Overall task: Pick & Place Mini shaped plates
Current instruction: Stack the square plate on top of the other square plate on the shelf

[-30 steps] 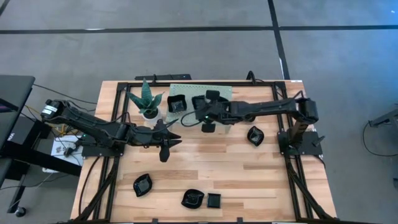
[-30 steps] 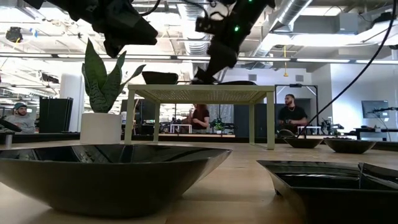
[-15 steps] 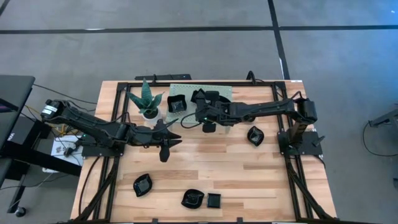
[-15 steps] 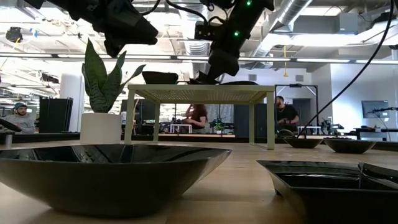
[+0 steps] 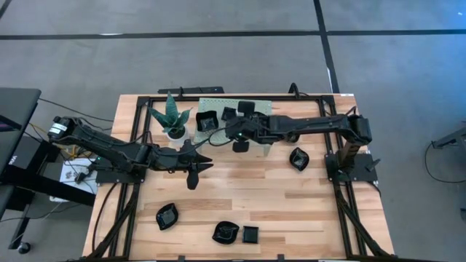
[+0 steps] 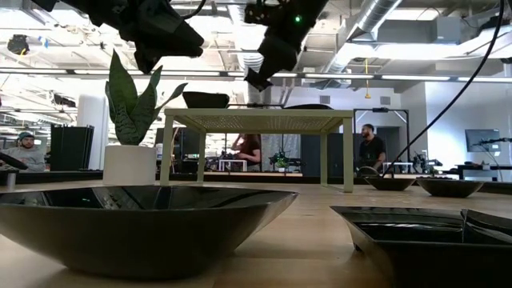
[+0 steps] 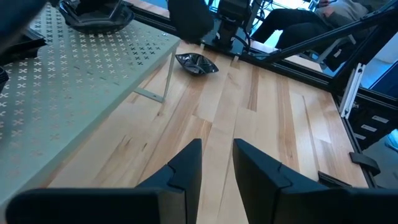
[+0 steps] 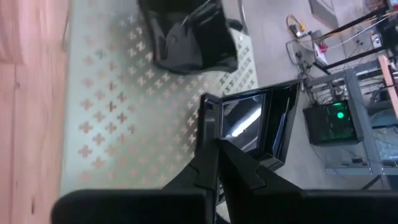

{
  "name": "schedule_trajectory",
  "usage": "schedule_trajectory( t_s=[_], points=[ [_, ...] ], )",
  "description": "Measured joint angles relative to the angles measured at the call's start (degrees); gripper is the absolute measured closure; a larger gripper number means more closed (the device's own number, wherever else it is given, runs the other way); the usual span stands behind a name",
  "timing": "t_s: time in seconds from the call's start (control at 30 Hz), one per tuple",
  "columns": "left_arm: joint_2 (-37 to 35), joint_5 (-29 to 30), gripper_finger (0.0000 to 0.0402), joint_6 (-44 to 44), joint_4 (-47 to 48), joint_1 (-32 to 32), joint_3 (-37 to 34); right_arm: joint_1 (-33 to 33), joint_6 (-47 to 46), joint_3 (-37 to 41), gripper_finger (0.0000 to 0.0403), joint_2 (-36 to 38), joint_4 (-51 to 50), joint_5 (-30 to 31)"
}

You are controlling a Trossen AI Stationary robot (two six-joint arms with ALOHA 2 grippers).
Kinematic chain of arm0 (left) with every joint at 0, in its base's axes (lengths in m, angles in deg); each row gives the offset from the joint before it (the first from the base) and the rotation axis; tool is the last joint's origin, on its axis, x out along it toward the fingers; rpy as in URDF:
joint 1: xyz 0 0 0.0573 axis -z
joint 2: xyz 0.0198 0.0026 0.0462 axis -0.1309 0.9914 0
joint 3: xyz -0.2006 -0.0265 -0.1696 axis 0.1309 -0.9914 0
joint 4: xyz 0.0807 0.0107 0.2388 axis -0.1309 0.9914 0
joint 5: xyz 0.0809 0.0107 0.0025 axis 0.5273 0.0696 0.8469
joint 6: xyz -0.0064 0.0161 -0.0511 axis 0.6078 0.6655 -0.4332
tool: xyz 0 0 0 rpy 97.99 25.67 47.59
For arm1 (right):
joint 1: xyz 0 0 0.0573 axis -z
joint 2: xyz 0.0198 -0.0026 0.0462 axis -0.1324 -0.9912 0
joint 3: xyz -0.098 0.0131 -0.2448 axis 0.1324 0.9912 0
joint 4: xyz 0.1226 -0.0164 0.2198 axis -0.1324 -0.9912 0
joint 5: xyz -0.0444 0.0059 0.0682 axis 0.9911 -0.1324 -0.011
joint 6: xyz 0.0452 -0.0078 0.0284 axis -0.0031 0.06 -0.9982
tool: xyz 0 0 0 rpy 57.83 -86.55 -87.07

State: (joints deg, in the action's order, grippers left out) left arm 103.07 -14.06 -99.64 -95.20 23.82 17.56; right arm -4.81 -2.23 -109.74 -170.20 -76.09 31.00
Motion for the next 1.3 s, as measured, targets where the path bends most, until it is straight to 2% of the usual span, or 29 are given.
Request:
schedule_trajectory(
  t_s=[0.17,0.33,0.5,0.63,1.0,1.3],
  points=[
    [0.0,0.0,0.0309,0.0,0.0,0.0,0.0,2.6,-4.0,-0.2,0.0397,-0.1,-0.6,-0.6],
    [0.0,0.0,0.0309,0.0,0.0,0.0,0.0,5.2,-4.5,-0.2,0.0394,-0.3,0.3,-7.9],
    [0.0,0.0,0.0309,0.0,-0.2,0.0,0.0,6.5,-4.5,-0.2,0.0394,-0.3,0.6,-10.3],
    [0.0,0.0,0.0309,0.0,-0.4,0.0,0.0,7.8,-5.3,-0.2,0.0393,-0.3,1.2,-16.2],
    [0.0,0.0,0.0309,0.0,-0.4,0.0,0.0,9.9,-13.4,-0.2,0.0393,-0.3,1.0,-16.4],
    [0.0,0.0,0.0309,0.0,-0.9,0.0,0.0,8.6,-13.0,2.1,0.0392,-0.3,1.7,-15.5]
  ],
)
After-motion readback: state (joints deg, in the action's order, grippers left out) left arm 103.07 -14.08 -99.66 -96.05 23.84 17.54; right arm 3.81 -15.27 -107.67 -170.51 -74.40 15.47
